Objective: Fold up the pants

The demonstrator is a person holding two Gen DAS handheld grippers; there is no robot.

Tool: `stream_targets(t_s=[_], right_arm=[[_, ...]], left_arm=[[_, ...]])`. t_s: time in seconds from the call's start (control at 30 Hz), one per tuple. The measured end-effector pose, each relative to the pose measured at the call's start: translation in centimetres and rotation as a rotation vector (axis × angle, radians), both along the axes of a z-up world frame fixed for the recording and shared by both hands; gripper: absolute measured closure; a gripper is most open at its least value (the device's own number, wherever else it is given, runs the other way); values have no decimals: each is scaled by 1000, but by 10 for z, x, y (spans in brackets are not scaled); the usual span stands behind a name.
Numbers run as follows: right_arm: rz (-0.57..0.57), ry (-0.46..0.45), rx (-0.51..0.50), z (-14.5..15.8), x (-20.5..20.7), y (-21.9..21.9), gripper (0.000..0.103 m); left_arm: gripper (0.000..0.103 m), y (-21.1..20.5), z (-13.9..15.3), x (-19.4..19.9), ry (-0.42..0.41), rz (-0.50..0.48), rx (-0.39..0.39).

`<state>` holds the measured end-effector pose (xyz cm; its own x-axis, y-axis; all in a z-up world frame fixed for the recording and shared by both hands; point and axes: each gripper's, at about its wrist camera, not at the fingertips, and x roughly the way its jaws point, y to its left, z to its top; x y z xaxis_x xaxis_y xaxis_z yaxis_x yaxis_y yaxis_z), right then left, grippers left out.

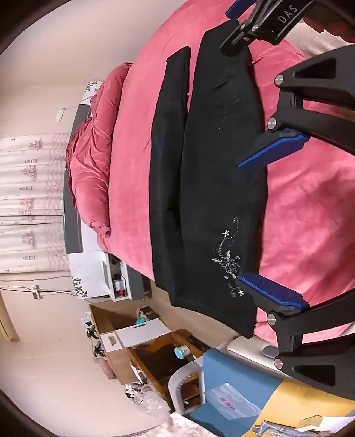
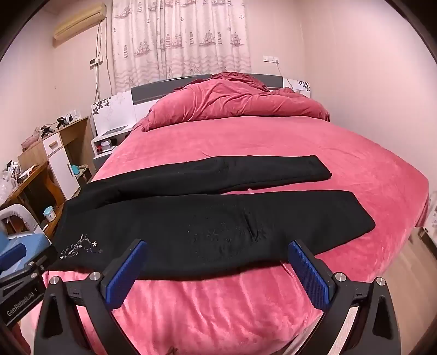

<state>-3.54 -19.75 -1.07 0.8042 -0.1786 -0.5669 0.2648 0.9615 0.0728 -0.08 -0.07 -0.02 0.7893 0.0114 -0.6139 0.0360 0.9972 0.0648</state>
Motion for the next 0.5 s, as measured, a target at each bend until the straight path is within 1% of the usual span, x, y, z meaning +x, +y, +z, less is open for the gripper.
stream_targets(t_s=[0.07, 0.1, 0.13, 0.17, 0.2, 0.33, 0.5], right_arm=[[0, 0, 3, 0, 0, 0, 0], [0, 1, 2, 0, 0, 0, 0], [0, 4, 2, -1, 0, 0, 0], [1, 5, 2, -1, -1, 0, 0], [1, 7, 2, 0, -1, 0, 0], [-1, 16, 5, -3, 0, -1, 0], [0, 23, 7, -3, -1, -2, 0]], left_arm=[[24, -2, 0, -3, -10, 7, 14], [24, -11, -5, -9, -15, -1, 45], [24, -9, -8, -2, 23, -7, 26], [24, -10, -8, -4, 18, -6, 19], [24, -6, -9, -1, 35, -9, -6], [24, -1, -8, 1, 47, -20, -22], [24, 0, -9, 3, 58, -23, -23]])
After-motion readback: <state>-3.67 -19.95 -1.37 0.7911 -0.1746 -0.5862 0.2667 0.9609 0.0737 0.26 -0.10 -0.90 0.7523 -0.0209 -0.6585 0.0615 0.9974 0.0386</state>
